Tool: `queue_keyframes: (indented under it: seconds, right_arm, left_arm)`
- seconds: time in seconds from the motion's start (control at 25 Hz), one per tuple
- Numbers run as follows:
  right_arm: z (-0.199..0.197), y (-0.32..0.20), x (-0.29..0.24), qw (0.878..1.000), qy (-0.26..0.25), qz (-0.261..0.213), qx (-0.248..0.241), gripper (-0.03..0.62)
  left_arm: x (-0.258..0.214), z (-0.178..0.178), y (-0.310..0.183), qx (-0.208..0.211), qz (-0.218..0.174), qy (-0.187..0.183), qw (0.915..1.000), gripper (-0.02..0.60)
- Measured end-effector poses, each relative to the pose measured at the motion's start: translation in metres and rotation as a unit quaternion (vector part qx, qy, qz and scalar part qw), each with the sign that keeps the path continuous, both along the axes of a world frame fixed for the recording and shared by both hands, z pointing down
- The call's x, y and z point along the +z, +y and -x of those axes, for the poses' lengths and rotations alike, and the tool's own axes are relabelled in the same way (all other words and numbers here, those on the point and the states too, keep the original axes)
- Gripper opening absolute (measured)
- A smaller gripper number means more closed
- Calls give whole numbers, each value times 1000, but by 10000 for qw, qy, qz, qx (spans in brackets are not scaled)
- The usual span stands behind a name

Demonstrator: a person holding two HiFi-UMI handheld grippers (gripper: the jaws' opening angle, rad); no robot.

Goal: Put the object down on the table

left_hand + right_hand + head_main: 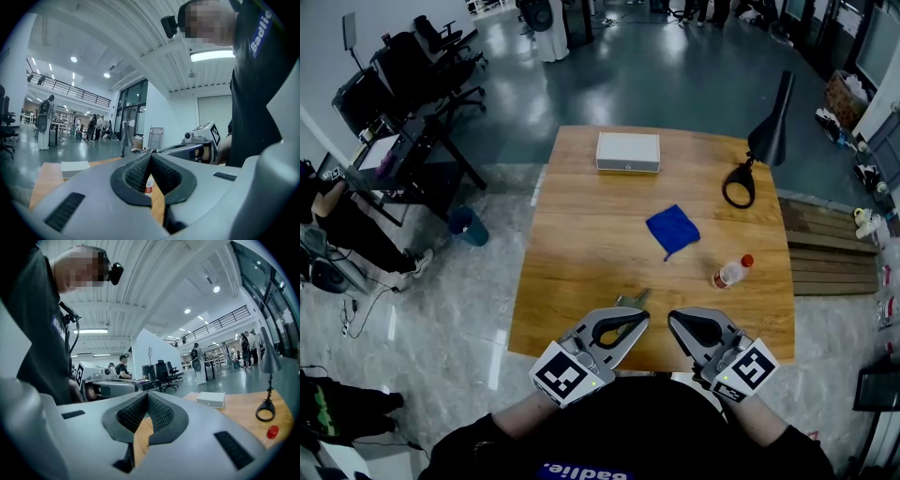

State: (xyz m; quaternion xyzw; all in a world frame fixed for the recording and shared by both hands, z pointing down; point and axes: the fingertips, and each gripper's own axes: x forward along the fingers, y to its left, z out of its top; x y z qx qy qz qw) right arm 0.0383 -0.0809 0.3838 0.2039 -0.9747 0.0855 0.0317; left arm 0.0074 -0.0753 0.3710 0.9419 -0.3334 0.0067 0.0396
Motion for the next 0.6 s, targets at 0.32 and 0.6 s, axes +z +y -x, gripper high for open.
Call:
queue_keyframes:
  seconds: [0.32,0.6]
  right_arm:
    - [2,0,-1,10000,54,11,-23,5]
    - [2,2,-1,9999,104,7,-90,5]
  left_arm:
    - [-1,3,0,9,5,-37,10000,8]
    - [2,3,1,44,91,-62,9999,9]
